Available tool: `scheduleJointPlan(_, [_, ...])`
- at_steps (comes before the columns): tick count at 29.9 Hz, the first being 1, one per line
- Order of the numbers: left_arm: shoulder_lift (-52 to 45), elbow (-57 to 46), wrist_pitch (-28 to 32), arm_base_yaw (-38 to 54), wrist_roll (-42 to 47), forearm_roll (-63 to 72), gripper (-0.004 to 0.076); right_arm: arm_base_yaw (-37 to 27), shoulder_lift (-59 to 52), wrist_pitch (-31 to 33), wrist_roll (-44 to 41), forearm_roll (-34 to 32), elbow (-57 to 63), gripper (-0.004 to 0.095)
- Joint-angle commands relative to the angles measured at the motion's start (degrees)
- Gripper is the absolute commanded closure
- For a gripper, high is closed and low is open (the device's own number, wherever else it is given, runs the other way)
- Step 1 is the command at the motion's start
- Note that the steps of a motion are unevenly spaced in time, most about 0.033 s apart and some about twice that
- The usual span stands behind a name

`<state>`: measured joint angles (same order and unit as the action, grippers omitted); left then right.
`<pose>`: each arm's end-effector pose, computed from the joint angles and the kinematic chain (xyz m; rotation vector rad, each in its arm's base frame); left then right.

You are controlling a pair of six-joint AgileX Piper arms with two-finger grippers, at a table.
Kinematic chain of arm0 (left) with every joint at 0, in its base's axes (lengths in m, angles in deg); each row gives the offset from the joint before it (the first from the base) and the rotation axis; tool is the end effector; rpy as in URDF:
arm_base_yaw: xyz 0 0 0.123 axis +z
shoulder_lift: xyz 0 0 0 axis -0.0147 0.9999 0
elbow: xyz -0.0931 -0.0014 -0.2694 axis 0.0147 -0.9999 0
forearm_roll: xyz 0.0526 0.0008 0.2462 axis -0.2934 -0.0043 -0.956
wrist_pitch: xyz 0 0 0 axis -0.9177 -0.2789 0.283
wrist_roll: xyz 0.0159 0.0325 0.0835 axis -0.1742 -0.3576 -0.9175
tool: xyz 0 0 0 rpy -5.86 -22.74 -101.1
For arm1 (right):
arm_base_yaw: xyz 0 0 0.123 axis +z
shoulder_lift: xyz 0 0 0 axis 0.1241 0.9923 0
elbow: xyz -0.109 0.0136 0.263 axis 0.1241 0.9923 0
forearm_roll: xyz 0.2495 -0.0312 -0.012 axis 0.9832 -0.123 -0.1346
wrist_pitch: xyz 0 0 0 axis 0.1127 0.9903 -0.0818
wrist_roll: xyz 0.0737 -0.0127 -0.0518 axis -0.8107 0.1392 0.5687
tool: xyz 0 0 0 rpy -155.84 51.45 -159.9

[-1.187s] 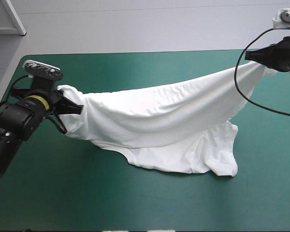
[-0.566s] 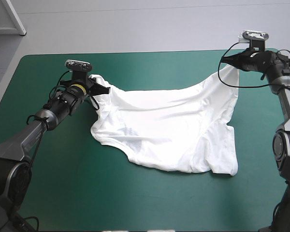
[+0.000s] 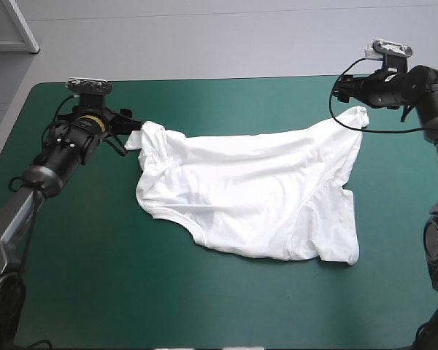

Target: Fold the cloth

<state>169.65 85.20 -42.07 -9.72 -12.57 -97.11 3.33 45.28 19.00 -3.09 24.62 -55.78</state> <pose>0.3684 -0.0452 0.3303 0.1210 2.0956 0.0702 0.4255 -0.0060 0.3616 0.0442 2.2851 0.2929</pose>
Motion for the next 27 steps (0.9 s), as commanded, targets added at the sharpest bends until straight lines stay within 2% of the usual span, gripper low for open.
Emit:
scheduleJointPlan(1, [-9.6,2.2,-10.3,-1.4,-2.2,1.1,0.0198,1.5,-8.1,7.9,-2.1,0.9,-2.0,0.0137])
scheduleJointPlan(6, [-15.8,2.2,-27.0,-1.8,-11.6,12.3,0.0198,6.4,-13.1,20.3,-3.1,-1.7,-0.2,0.0169])
scheduleJointPlan(9, [-17.0,1.9,-32.9,-1.8,-16.6,19.9,0.0199,10.3,-16.7,23.1,-6.2,-6.9,4.4,0.0195])
scheduleJointPlan(14, [-17.3,-2.2,-32.1,-1.8,-20.5,26.5,0.0199,16.5,-24.7,22.4,-11.3,-10.8,15.3,0.02])
scheduleJointPlan(18, [-17.0,-7.4,-28.3,-1.8,-20.5,27.0,0.0198,20.2,-31.9,22.2,-15.1,-13.6,24.5,0.0204])
scheduleJointPlan(27, [-9.8,-10.9,-17.4,-1.8,-23.3,28.9,0.0199,21.2,-44.8,24.1,-20.8,-15.8,40.1,0.0206])
